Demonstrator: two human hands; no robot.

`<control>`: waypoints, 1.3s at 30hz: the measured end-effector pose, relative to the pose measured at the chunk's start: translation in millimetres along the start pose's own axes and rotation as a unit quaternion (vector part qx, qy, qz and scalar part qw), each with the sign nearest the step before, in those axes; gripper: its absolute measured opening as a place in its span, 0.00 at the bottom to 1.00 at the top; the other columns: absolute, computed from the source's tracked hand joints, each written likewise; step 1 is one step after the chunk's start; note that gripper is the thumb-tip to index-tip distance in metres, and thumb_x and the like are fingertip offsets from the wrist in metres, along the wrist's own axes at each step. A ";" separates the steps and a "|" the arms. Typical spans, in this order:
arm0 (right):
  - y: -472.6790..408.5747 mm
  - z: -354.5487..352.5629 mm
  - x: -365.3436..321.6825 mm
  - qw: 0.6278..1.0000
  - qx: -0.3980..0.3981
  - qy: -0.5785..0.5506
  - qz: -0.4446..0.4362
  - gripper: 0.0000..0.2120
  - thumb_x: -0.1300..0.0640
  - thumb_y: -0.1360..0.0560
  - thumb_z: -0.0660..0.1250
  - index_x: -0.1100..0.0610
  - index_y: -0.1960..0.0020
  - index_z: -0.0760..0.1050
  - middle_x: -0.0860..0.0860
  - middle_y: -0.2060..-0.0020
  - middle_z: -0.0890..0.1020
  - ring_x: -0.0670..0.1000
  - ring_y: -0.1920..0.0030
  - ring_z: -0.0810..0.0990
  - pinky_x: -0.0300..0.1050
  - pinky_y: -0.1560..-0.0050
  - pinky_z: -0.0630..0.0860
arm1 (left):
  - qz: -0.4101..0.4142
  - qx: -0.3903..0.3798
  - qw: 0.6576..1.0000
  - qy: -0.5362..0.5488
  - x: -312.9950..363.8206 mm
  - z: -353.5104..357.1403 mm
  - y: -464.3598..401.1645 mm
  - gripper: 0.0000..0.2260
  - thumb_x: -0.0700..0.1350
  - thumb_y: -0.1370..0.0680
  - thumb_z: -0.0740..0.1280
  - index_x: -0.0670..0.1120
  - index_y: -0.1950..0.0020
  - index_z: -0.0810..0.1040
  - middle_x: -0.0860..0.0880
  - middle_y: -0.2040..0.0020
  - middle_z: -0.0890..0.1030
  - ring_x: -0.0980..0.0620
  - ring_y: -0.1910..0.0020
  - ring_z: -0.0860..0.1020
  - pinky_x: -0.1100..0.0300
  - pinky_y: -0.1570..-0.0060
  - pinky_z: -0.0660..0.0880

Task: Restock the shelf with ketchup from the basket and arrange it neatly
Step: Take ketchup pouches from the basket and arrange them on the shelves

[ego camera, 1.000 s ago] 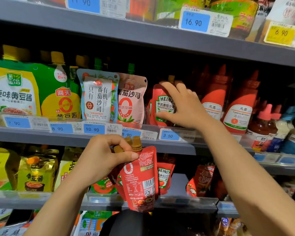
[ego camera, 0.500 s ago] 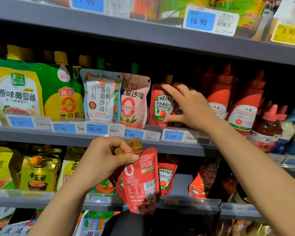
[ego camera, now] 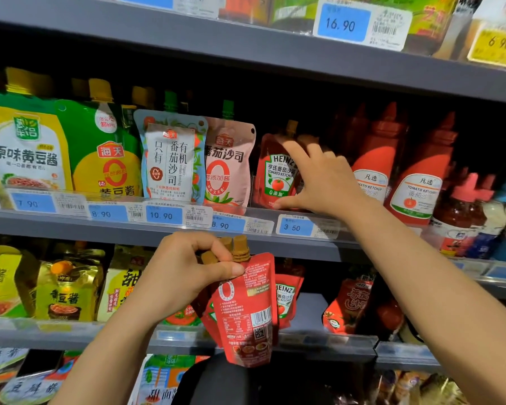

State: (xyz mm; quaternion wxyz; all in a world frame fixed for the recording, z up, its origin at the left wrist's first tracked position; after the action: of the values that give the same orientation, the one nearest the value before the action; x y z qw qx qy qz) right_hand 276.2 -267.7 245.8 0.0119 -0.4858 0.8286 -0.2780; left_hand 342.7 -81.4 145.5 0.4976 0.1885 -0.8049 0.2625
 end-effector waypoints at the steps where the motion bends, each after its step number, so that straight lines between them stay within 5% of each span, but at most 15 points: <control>1: -1.3 -0.9 -1.3 1.000 0.001 0.006 -0.003 0.51 0.29 0.40 0.70 0.47 0.26 0.52 0.55 0.36 0.71 0.60 0.42 0.74 0.54 0.45 0.70 | -0.001 0.003 1.000 -0.003 -0.6 -0.9 0.4 0.11 0.56 0.40 0.73 0.50 0.66 0.81 0.48 0.64 0.84 0.50 0.62 0.83 0.49 0.59 0.79; 12: -7.3 2.4 10.3 0.996 -0.034 -0.073 0.036 0.52 0.32 0.40 0.74 0.48 0.25 0.53 0.56 0.35 0.71 0.62 0.42 0.75 0.52 0.49 0.72 | -0.012 -0.010 1.000 -0.012 -4.7 4.3 -0.8 0.08 0.54 0.38 0.74 0.51 0.65 0.81 0.49 0.64 0.84 0.51 0.63 0.83 0.50 0.59 0.79; 20: -12.4 -6.6 -1.8 1.000 0.000 0.030 -0.004 0.50 0.30 0.39 0.71 0.49 0.26 0.55 0.54 0.44 0.76 0.59 0.49 0.79 0.46 0.59 0.68 | -0.017 -0.010 1.000 -0.017 -5.7 10.2 -3.6 0.06 0.47 0.33 0.77 0.52 0.65 0.81 0.49 0.64 0.84 0.50 0.63 0.83 0.49 0.59 0.80; 31: -14.4 3.6 -0.7 1.000 -0.008 0.022 0.000 0.47 0.30 0.37 0.69 0.50 0.27 0.56 0.53 0.41 0.76 0.58 0.46 0.78 0.49 0.52 0.71 | -0.031 -0.009 0.999 -0.021 -6.9 15.2 -10.0 0.07 0.48 0.34 0.77 0.49 0.67 0.80 0.51 0.65 0.84 0.52 0.64 0.83 0.50 0.60 0.80; 39: -21.6 -1.2 -12.6 0.997 0.031 0.067 -0.004 0.48 0.31 0.38 0.71 0.49 0.26 0.56 0.52 0.45 0.78 0.57 0.51 0.80 0.45 0.59 0.68 | -0.024 -0.012 0.999 -0.024 -5.6 17.5 -4.4 0.07 0.48 0.34 0.78 0.52 0.66 0.80 0.50 0.66 0.84 0.50 0.65 0.83 0.49 0.60 0.78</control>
State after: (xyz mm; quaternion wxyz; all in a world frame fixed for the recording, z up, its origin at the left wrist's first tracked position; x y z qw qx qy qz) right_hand 299.7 -264.9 253.8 -0.0293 -0.4692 0.8163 -0.3356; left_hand 335.2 -95.3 135.0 0.4862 0.2083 -0.8151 0.2364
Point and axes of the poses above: each hand's wrist, its own y-axis away from the middle knuckle, its own z-axis out of the palm, x = y × z, the point moved 10 cm from there along -y, towards the middle knuckle
